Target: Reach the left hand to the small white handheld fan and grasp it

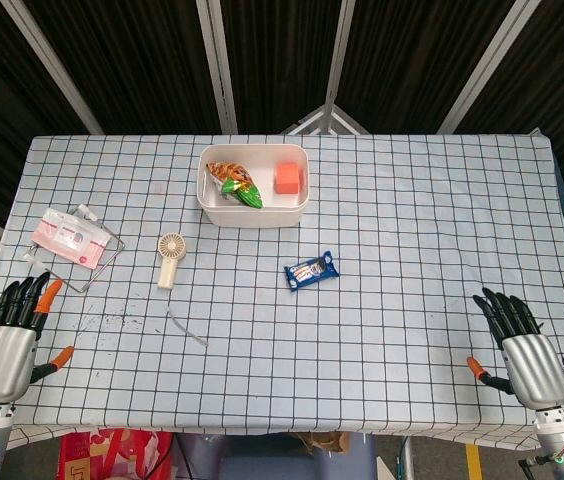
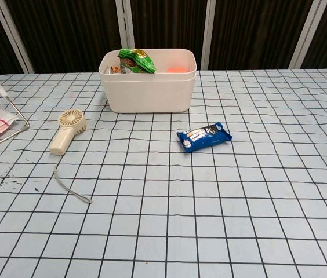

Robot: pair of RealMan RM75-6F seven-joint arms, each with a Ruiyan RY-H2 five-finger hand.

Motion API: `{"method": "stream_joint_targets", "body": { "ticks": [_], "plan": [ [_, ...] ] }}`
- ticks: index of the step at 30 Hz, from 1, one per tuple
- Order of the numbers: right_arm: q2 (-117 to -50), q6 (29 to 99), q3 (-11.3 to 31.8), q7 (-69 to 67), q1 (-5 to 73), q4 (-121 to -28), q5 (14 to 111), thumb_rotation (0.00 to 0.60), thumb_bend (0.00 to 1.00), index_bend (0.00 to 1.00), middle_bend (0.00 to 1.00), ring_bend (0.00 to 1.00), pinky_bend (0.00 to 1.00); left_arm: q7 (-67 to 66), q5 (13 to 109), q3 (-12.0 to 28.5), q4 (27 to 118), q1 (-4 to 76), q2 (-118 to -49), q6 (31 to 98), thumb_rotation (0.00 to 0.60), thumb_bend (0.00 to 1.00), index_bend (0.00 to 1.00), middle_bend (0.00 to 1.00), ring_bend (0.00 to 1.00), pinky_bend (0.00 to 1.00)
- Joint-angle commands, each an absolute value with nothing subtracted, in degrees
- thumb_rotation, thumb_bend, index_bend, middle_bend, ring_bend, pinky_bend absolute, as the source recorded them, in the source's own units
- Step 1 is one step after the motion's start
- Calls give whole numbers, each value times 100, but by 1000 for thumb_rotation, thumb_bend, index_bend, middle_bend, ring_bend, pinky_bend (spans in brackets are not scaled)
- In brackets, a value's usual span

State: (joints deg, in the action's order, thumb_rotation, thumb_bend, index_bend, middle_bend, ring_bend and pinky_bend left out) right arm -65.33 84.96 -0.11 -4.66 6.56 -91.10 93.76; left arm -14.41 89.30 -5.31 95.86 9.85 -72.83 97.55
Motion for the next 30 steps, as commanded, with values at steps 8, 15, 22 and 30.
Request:
{"method": "stream_joint_targets", "body": {
  "ticks": [8, 15, 22, 30],
  "plan": [
    [-6517, 8537, -43, -484, 631, -9126, 9425, 600, 290, 0, 0, 0, 61, -1584, 8799, -415, 9743, 955, -7242, 9422, 600, 223, 0, 51, 18, 138],
    [-6520, 8509, -48, -507, 654, -9136, 9452, 600, 290, 0, 0, 0, 61, -2168, 8179, 79, 10030, 1374, -7255, 8660, 600, 636, 0, 751, 627, 783],
    [-6513, 8486, -51, -510, 673, -9141, 9469, 600, 290, 0, 0, 0, 61, -2999, 6373, 800, 10274, 2172, -7350, 7200, 600, 789, 0, 886, 748, 892],
    [-6507, 8496, -65, -524, 673, -9138, 9501, 600, 290, 0, 0, 0, 61, -4041, 4864, 1216, 10045, 2928, -7842, 6586, 600, 809, 0, 911, 769, 907]
  ]
}}
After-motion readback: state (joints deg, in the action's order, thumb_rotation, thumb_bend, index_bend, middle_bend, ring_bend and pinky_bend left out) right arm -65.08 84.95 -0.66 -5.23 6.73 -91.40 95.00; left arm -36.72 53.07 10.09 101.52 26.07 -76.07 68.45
